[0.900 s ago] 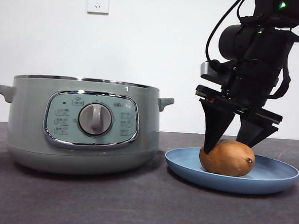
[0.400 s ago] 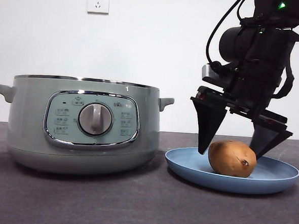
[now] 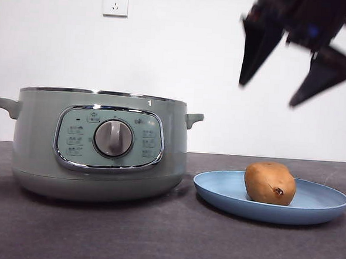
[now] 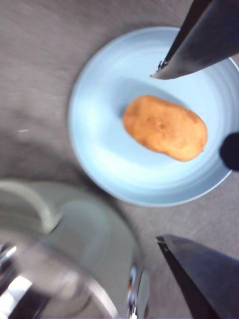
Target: Take the potato out from the steamer,put the potato on the plate,close the lid
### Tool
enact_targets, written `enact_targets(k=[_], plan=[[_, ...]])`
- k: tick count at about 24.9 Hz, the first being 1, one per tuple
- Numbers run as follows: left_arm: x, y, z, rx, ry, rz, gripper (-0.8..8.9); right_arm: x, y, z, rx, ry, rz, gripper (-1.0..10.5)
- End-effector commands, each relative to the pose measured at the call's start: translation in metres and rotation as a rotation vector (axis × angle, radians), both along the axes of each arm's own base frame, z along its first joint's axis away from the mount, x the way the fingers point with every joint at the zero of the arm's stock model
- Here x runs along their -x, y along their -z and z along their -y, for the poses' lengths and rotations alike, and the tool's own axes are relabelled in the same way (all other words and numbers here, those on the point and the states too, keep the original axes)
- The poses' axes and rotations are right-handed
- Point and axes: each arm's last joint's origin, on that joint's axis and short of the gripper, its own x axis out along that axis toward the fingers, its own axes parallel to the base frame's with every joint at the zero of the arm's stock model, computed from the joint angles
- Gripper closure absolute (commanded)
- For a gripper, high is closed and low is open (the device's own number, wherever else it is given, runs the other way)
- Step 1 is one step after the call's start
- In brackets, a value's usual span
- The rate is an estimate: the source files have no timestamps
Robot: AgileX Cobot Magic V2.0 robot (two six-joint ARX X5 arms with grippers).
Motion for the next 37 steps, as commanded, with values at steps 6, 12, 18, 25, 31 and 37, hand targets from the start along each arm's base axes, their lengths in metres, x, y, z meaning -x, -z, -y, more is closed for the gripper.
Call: enact_targets(k=[6,12,18,25,31,37], plan=[[-0.028,0.037,0.014,0.065,0.018,0.004,8.21,0.037,-0.049,0.027,-0.07,0.055,0.188,4.2],[-0.032,0.074,0.016,0.078,0.001,-0.023,8.21,0.056,-0.067,0.045,-0.073,0.129,0.274,4.2],[-0.024,0.124,0.013,0.147,-0.027,0.021,8.21,0.067,-0.076,0.05,-0.076,0.15,0.324,4.2],[-0.029,0.176,0.016,0.226,-0.002,0.059,8.21,0.069,-0.075,0.051,-0.078,0.163,0.296,4.2],[-0.029,0.216,0.016,0.221,-0.021,0.004,8.22,0.069,-0.074,0.051,-0.076,0.162,0.287,4.2],[-0.029,0.235,0.016,0.193,-0.036,-0.064,8.19,0.07,-0.073,0.051,-0.069,0.162,0.27,4.3]])
